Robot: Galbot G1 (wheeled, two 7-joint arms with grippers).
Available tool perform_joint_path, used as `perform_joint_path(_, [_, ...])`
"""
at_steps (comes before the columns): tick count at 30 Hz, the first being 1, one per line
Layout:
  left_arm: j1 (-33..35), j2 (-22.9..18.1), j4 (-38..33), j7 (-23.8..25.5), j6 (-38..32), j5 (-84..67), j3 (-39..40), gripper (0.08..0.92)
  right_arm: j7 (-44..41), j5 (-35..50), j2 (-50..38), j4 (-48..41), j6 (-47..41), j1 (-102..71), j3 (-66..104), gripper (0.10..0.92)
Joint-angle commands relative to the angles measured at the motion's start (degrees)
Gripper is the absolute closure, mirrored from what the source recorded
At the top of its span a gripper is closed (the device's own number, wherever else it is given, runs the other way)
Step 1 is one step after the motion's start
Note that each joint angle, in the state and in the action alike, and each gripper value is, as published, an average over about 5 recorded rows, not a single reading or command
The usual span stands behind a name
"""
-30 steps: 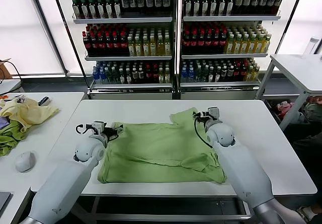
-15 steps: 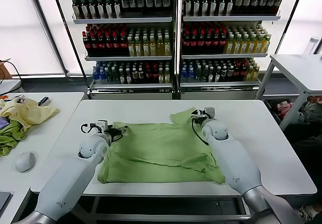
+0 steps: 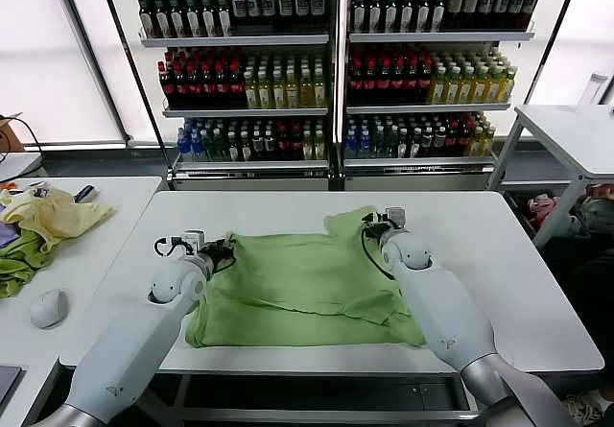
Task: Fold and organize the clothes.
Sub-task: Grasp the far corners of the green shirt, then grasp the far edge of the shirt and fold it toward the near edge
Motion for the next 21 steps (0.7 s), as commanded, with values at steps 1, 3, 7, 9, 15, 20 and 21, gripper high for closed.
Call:
perform_joint_path(1, [3.06,1.36,-5.54,0.44,-4.17,-1.95,-1.78,0.776,-0.85,0.48,-0.83,4.89,0.21,-1.51,0.17,0.708])
perform_joint_path(3, [4.21,2.12,-7.69,0.67,-5.08,-2.19,-2.35,0.828,-0.85,0.54,-1.51,7.41,0.76,-2.38,0.61,0.745])
perform_joint_path(7, [6.42,3.87,-11.65,0.91,-6.36,-2.75,-3.36,0.888,-0.71,0.92,-3.18,13.61,1.57,-4.61,1.51,0.832])
perform_joint_path(9, [7.44,4.65,-13.6,0.84,-7.03,-3.33,-3.89,0.905,-0.57,1.23,-4.17,17.35,1.7,-6.15,2.01,0.866])
perform_joint_path(15, [10.62,6.32,-18.52,0.55,-8.26,-4.59,-5.4,0.905,-0.13,2.05,-7.22,28.14,1.29,-12.07,4.37,0.908])
perform_joint_path(20, [13.73,7.81,-22.46,0.42,-7.91,-4.64,-6.54,0.905,0.35,2.78,-10.77,37.28,0.65,-17.69,6.67,0.909])
perform_joint_path(21, [14.41,8.13,-23.26,0.41,-7.74,-4.62,-6.75,0.905,0.48,2.91,-11.46,38.99,0.54,-18.8,7.12,0.909])
